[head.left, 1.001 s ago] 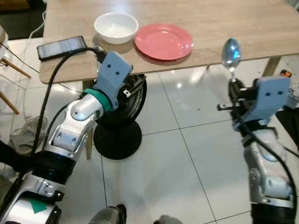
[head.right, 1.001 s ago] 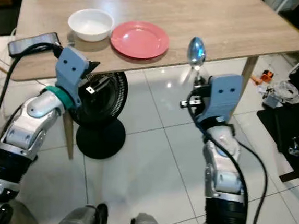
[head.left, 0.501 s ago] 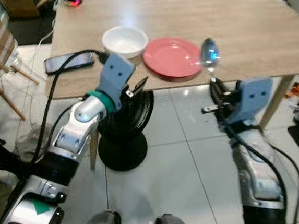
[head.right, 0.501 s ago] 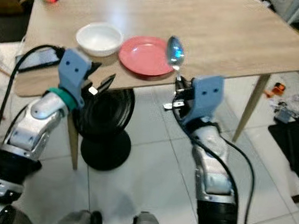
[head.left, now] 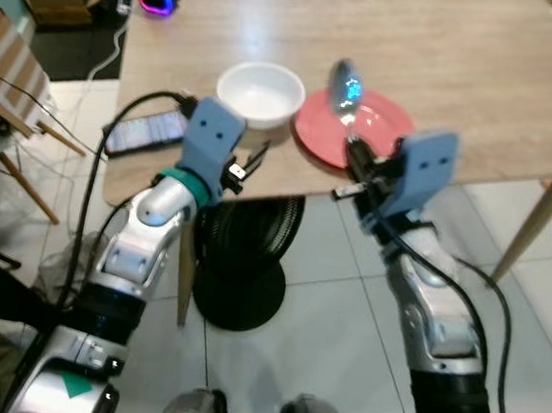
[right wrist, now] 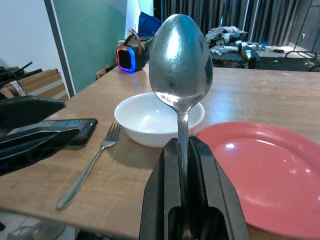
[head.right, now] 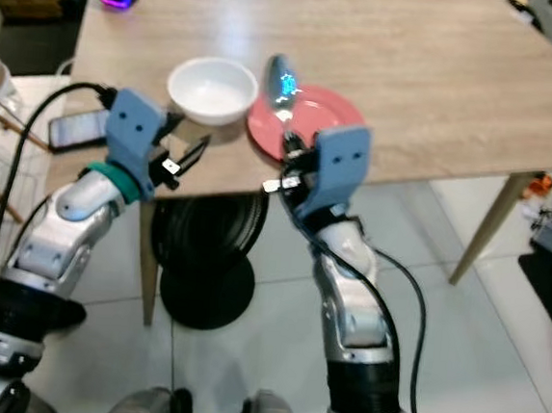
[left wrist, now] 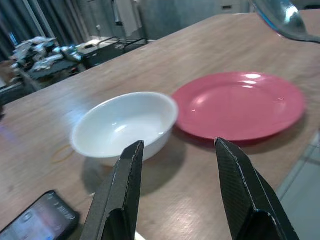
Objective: Setting the table
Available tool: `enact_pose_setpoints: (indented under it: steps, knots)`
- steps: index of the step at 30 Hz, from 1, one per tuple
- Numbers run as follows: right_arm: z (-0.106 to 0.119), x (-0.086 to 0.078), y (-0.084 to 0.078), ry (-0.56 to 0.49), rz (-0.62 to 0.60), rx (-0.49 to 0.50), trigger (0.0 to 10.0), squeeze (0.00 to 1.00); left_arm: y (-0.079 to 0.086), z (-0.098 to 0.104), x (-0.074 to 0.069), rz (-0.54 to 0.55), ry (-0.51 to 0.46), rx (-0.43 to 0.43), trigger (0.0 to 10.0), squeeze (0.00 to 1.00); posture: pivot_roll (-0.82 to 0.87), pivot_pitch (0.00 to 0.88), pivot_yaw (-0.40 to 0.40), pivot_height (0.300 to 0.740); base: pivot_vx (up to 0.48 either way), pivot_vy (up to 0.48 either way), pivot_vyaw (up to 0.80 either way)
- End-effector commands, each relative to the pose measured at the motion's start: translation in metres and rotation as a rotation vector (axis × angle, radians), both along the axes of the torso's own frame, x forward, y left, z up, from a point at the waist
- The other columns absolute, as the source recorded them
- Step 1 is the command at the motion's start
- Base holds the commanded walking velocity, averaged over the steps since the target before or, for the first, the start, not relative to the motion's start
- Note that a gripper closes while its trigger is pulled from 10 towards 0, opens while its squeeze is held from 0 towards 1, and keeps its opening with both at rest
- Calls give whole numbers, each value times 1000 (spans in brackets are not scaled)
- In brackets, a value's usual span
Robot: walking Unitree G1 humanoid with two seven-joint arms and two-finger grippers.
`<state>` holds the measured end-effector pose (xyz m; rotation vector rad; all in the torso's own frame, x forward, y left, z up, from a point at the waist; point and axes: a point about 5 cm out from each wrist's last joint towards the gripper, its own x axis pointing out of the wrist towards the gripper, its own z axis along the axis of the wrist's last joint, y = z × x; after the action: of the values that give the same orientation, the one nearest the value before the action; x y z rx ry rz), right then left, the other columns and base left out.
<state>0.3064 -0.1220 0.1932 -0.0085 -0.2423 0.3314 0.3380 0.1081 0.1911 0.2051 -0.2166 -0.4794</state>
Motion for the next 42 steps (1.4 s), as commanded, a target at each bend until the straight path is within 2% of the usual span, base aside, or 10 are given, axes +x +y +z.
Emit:
enact_pose_setpoints:
  steps: [1,6,13,22,26,29,30,33,35,42]
  knots:
    - [-3,2,-5,19,-32,-4,10000,0,-2,-2,-1,-4,9,6,10000,0,-94,10,77,740,296,0,0]
    - [-2,3,-8,21,-53,-3,10000,0,-3,-3,-2,0,9,5,10000,0,-97,15,73,740,283,0,0]
    - [-7,-1,-7,29,-58,-26,10000,0,-5,-5,-5,-3,13,12,10000,0,-96,24,73,740,0,0,0]
    - [-22,-7,4,85,-17,-105,10000,0,-5,-3,-6,-2,15,5,10000,0,-94,31,74,740,0,0,0]
    - [-45,-9,18,216,8,-98,10000,0,-3,-9,-12,5,48,-3,10000,0,-83,44,73,740,0,0,0]
    - [-56,-8,24,264,20,-142,10000,0,-1,-14,-16,11,64,-1,10000,0,-81,47,72,740,0,0,0]
    - [-64,-8,30,310,45,-181,10000,0,0,-16,-19,13,72,-2,10000,0,-74,51,69,740,0,0,0]
    - [-68,-8,32,334,52,-196,10000,0,1,-17,-21,16,76,-4,10000,0,-74,51,69,740,0,0,0]
    - [-75,-4,36,388,51,-193,10000,0,3,-17,-24,22,76,-12,10000,0,-69,57,63,740,0,0,0]
    - [-73,9,44,417,24,-122,10000,0,5,-14,-35,-3,43,6,10000,0,-45,70,51,740,0,0,0]
